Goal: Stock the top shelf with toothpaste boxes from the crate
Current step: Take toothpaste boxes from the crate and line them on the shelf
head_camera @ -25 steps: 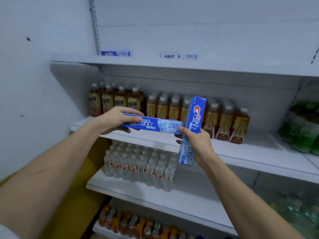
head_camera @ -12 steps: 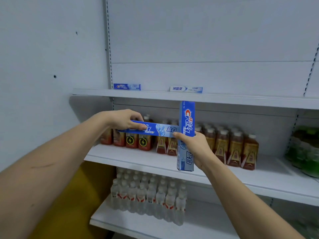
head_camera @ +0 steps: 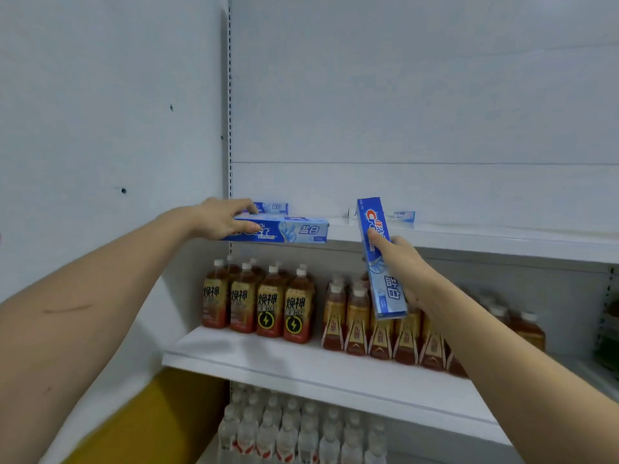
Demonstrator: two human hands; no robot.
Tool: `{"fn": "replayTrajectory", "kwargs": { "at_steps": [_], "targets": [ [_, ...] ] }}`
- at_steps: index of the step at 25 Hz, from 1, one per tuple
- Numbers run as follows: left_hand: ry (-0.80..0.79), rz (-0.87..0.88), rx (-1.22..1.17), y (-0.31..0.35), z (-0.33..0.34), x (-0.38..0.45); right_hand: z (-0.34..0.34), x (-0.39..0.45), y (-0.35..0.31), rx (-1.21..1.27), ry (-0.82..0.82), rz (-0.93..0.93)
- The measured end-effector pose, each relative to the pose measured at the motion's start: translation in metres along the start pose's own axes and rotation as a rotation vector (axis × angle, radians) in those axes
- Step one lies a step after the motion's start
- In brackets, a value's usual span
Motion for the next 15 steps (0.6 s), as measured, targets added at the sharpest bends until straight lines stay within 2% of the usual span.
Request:
{"fn": "replayTrajectory", "kwargs": {
  "at_steps": [2, 5, 11, 15],
  "targets": [
    [0.083, -0.068, 0.017, -0.01, -0.008, 0.018, -0.002, 0.023, -0.021, -0.009, -0.02, -0.048],
    [0.114, -0.134, 0.022, -0.018, -0.009, 0.036, -0.002, 0.044, -0.046, -0.03, -0.088, -0.077],
    [0.042, -0.106, -0.077, -0.024, -0.01, 0.067, 0.013, 0.094, -0.072, -0.171, -0.203, -0.15],
    [0.049, -0.125, -0.076, -0.038, -0.008, 0.098, 0.031, 0.131, -0.084, -0.311, -0.193, -0.179]
  ]
}}
Point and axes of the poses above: each hand's wrist, its own x-axis towards the middle knuckle, its own z-axis out of the palm, y = z × x, the point moved 1 cm from there along x, towards the middle knuckle, and after that the axes turned 15 degrees about x, right-handed, at the moved point
